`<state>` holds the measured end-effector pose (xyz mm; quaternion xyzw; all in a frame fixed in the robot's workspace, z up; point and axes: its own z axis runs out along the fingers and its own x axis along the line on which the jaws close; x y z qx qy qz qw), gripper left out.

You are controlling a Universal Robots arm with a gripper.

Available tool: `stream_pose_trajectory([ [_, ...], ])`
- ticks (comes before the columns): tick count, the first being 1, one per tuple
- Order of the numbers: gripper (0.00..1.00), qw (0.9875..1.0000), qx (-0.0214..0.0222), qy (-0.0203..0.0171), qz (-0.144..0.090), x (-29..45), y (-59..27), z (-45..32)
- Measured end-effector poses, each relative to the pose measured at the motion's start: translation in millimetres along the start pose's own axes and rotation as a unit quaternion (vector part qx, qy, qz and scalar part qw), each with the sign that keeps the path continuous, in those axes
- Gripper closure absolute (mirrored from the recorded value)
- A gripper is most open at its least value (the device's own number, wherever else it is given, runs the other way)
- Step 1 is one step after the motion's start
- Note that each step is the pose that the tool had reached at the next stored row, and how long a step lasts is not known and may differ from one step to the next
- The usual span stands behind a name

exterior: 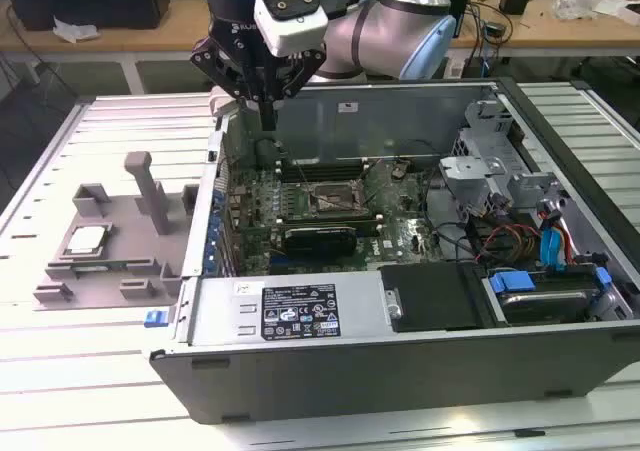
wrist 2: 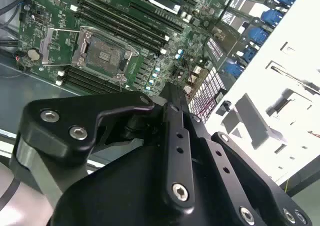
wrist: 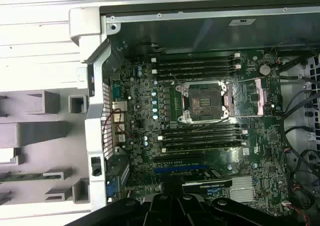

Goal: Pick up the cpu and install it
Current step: 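Reach for the cpu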

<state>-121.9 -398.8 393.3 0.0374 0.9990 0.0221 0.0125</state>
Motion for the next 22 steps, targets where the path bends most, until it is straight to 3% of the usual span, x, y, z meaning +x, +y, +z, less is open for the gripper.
stream_pose_trajectory([
  [14, 0.89, 1.0, -0.0001, -0.0001, 0.0, 0.8, -0.1, 0.1],
  [22, 0.89, 1.0, -0.0001, -0.0008, 0.0, 22.2, -1.6, -0.6],
])
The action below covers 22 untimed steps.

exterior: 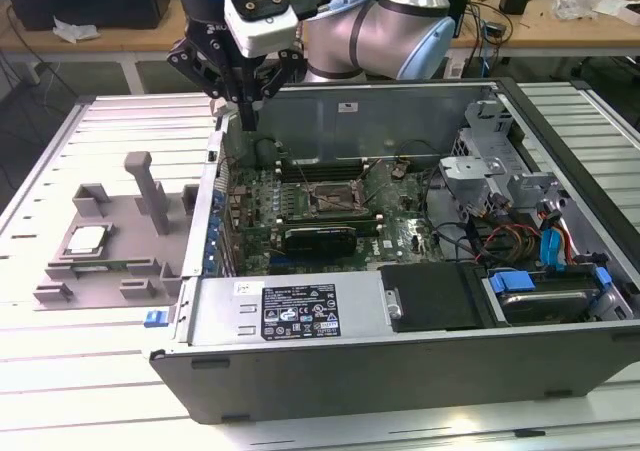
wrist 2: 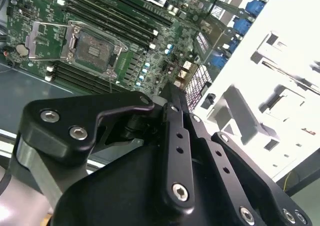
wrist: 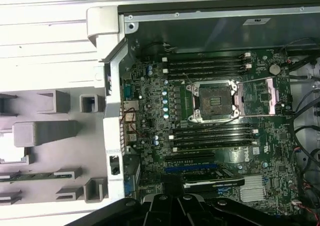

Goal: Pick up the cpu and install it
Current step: 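Reach for the cpu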

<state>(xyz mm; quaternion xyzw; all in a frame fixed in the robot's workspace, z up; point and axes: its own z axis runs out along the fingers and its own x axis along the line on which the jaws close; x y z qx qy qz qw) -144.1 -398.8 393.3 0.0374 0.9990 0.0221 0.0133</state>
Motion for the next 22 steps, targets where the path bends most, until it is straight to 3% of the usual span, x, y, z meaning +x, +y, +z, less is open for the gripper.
stream_pose_trajectory([
  [9, 0.89, 1.0, 0.0, -0.0004, 0.0, 22.3, -1.4, -0.6],
  [16, 0.89, 1.0, 0.0, -0.0004, 0.0, 35.5, -2.1, -1.0],
  [22, 0.89, 1.0, 0.0, -0.0004, 0.0, 53.3, -2.4, -1.4],
])
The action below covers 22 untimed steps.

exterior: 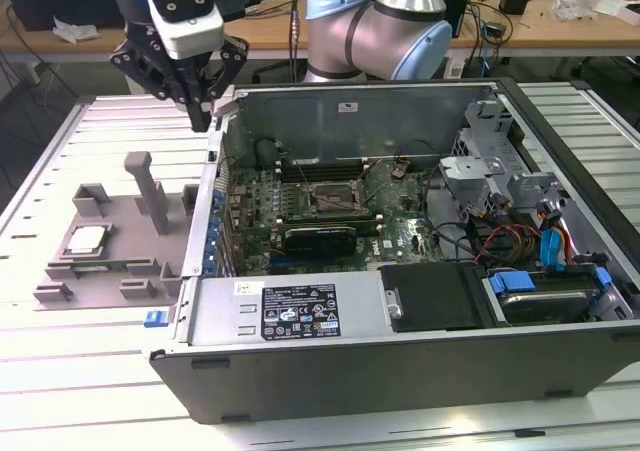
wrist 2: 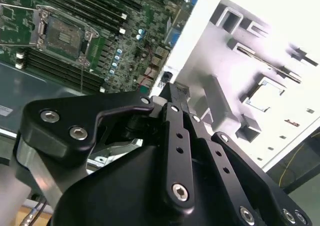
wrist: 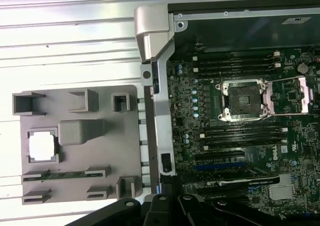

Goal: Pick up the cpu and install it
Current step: 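Reach for the cpu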

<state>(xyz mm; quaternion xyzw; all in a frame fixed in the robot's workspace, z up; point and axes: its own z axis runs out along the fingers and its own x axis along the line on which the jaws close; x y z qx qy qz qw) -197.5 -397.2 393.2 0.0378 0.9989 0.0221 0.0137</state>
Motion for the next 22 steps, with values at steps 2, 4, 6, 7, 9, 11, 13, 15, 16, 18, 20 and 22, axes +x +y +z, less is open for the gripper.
stream_pose_trajectory([
  [2, 0.89, 1.0, 0.0, 0.0, 0.0, 4.4, -0.1, -0.1],
  [4, 0.89, 1.0, 0.0, 0.0, 0.0, 10.6, -0.2, -0.2],
  [6, 0.89, 1.0, 0.0, 0.0, 0.0, 18.6, -0.1, 0.2],
  [7, 0.89, 1.0, 0.0, 0.0, 0.0, 22.5, -0.1, 0.5],
  [9, 0.89, 1.0, 0.0, 0.0, 0.0, 30.5, -0.3, 2.4],
  [11, 0.89, 1.0, 0.0, 0.0, 0.0, 35.5, -0.4, 3.9],
  [13, 0.89, 1.0, 0.0, 0.0, 0.0, 41.0, -0.1, 6.1],
  [15, 0.89, 1.0, 0.0, 0.0, 0.0, 46.3, 0.6, 9.0],
  [16, 0.89, 1.0, 0.0, 0.0, 0.0, 49.6, 1.2, 10.6],
  [18, 0.89, 1.0, 0.0, 0.0, 0.0, 58.6, 3.1, 15.1],
  [20, 0.89, 1.0, 0.0, 0.0, 0.0, 64.6, 4.9, 17.5],
  [22, 0.89, 1.0, 0.0001, 0.0, 0.0, 73.8, 7.5, 20.4],
])
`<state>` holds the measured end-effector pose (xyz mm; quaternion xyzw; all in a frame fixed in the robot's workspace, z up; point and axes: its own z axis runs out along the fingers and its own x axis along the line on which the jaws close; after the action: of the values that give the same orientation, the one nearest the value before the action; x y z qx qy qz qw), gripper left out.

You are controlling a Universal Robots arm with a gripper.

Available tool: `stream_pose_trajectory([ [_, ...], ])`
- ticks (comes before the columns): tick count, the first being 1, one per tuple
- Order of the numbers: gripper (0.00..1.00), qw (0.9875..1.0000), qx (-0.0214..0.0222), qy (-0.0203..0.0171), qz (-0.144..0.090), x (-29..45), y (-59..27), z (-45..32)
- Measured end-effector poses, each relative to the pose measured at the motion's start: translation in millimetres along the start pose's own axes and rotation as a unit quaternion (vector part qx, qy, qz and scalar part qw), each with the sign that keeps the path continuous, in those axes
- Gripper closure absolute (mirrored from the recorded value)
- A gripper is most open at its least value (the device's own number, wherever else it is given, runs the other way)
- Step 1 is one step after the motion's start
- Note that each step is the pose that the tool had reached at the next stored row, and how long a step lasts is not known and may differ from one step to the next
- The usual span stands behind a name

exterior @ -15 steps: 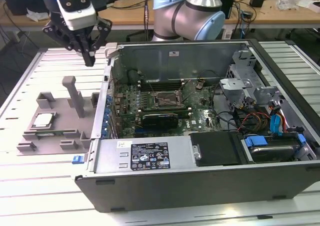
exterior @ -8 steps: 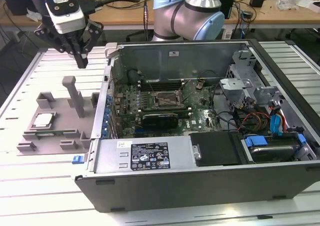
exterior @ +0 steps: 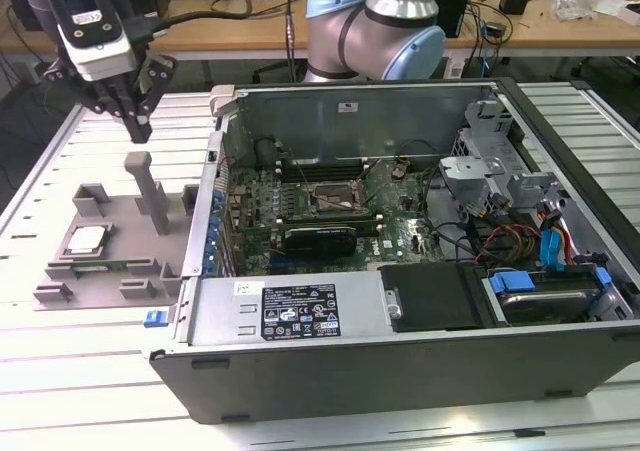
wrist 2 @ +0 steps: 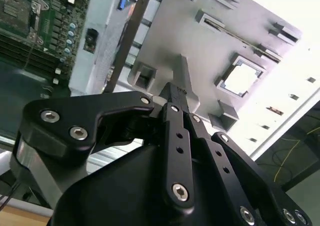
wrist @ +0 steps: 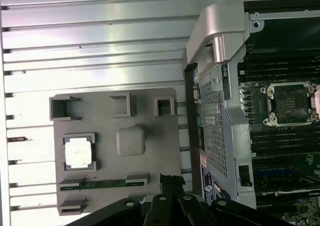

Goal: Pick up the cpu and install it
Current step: 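Reach for the cpu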

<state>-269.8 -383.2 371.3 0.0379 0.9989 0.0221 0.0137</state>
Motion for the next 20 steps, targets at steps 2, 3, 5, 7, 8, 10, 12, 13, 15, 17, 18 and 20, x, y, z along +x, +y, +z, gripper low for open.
stream_pose_trajectory([
  [2, 0.89, 1.0, -0.0001, -0.0001, 0.0, 11.7, 2.9, 3.6],
  [3, 0.89, 1.0, 0.0, -0.0001, 0.0, 14.5, 3.5, 4.4],
  [5, 0.89, 1.0, 0.0, 0.0, 0.0, 23.8, 5.0, 7.0],
  [7, 0.89, 1.0, 0.0, -0.0001, 0.0, 29.4, 5.5, 8.4],
  [8, 0.89, 1.0, -0.0001, -0.0001, 0.0, 33.2, 5.7, 9.2],
  [10, 0.89, 1.0, 0.0, 0.0, 0.0, 39.2, 5.8, 10.5],
  [12, 0.89, 1.0, -0.0001, -0.0001, 0.0, 48.3, 5.8, 12.6],
  [13, 0.89, 1.0, 0.0, -0.0001, 0.0, 52.3, 5.7, 13.5],
  [15, 0.89, 1.0, 0.0, -0.0001, 0.0, 59.6, 5.6, 15.1],
  [17, 0.89, 1.0, -0.0001, -0.0001, 0.0, 66.7, 5.4, 18.6],
  [18, 0.89, 1.0, -0.0001, -0.0001, 0.0, 68.5, 5.2, 20.7],
  [20, 0.89, 1.0, 0.0, -0.0001, 0.0, 71.5, 4.8, 25.3],
])
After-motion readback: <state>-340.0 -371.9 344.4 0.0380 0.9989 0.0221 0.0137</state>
